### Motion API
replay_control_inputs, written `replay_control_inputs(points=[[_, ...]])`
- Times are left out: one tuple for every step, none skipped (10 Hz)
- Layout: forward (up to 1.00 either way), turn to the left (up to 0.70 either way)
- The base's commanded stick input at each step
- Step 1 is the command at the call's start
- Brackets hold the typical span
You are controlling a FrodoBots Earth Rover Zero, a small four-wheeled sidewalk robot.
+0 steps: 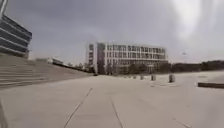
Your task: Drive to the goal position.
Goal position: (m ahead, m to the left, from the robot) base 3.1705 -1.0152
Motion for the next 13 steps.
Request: replay_control_inputs(points=[[0.70, 0.00], [0.70, 0.00], [0.70, 0.00], [0.70, 0.00], [0.70, 0.00], [0.70, 0.00], [0.70, 0.00], [0.70, 0.00], [0.70, 0.00], [0.70, 0.00], [0.70, 0.00], [0.70, 0.00], [0.70, 0.00]])
